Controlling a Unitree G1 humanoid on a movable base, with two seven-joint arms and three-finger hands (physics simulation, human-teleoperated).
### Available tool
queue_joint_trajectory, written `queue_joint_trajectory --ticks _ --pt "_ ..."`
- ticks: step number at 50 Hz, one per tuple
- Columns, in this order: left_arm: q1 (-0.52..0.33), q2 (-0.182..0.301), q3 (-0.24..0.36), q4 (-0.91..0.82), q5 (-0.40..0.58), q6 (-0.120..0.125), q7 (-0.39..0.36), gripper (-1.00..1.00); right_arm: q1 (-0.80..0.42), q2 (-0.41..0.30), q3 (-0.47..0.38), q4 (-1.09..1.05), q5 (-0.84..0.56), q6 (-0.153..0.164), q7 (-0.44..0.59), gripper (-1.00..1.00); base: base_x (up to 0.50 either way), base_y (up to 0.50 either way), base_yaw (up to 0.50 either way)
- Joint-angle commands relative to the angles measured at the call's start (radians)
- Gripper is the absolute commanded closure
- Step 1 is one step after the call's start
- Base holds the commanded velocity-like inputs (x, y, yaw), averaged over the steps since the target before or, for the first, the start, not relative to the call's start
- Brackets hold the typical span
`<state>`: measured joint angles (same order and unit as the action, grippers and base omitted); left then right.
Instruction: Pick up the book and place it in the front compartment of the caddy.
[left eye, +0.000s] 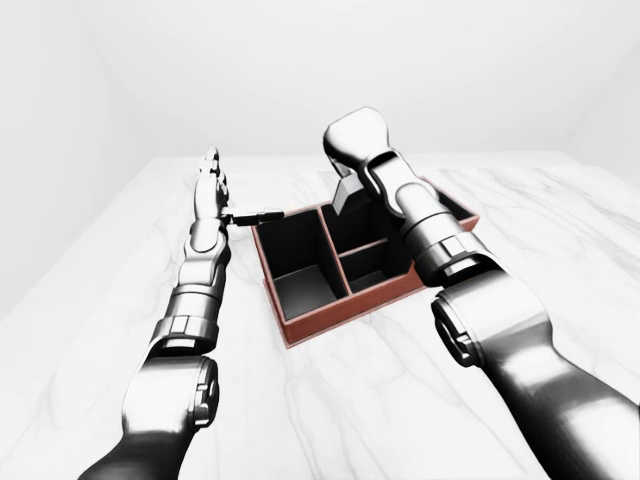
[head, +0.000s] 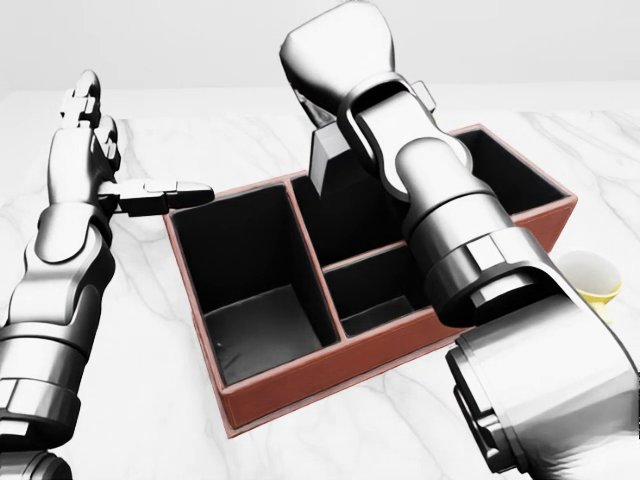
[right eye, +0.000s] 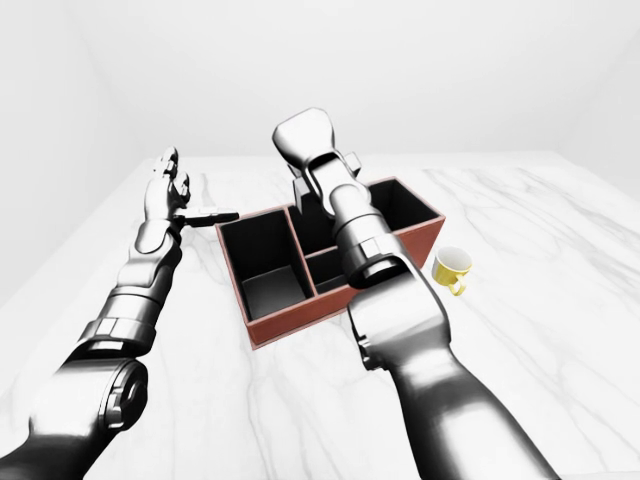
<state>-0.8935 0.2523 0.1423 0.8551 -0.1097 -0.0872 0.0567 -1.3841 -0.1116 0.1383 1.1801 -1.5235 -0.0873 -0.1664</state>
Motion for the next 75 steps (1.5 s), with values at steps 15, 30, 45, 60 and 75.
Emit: queue_joint_trajectory --ticks 15,30,45,60,75 --pt "-0.026 0.001 -0.001 0.075 0.001 0.000 -0.001 -1.00 0.004 0.014 0.011 0.073 -0.038 0.000 -0.097 1.00 0.00 0.00 0.00" --pt "-0.024 -0.001 -0.002 0.096 0.004 0.000 0.000 -1.00 0.021 0.020 0.014 0.107 -0.055 0.000 -0.132 1.00 0.00 0.00 0.00" --pt "-0.020 -0.002 -0.002 0.111 0.008 0.000 0.000 -1.00 0.024 0.021 0.011 0.140 -0.073 0.000 -0.168 1.00 0.00 0.00 0.00" --pt "-0.031 -0.003 0.000 0.145 0.004 0.000 -0.009 -1.00 0.027 0.026 0.000 0.162 -0.081 0.000 -0.188 1.00 0.00 0.00 0.00" --pt "-0.011 -0.006 -0.002 0.104 -0.004 0.000 -0.016 -1.00 0.020 0.030 -0.020 0.182 -0.090 0.000 -0.241 1.00 0.00 0.00 0.00"
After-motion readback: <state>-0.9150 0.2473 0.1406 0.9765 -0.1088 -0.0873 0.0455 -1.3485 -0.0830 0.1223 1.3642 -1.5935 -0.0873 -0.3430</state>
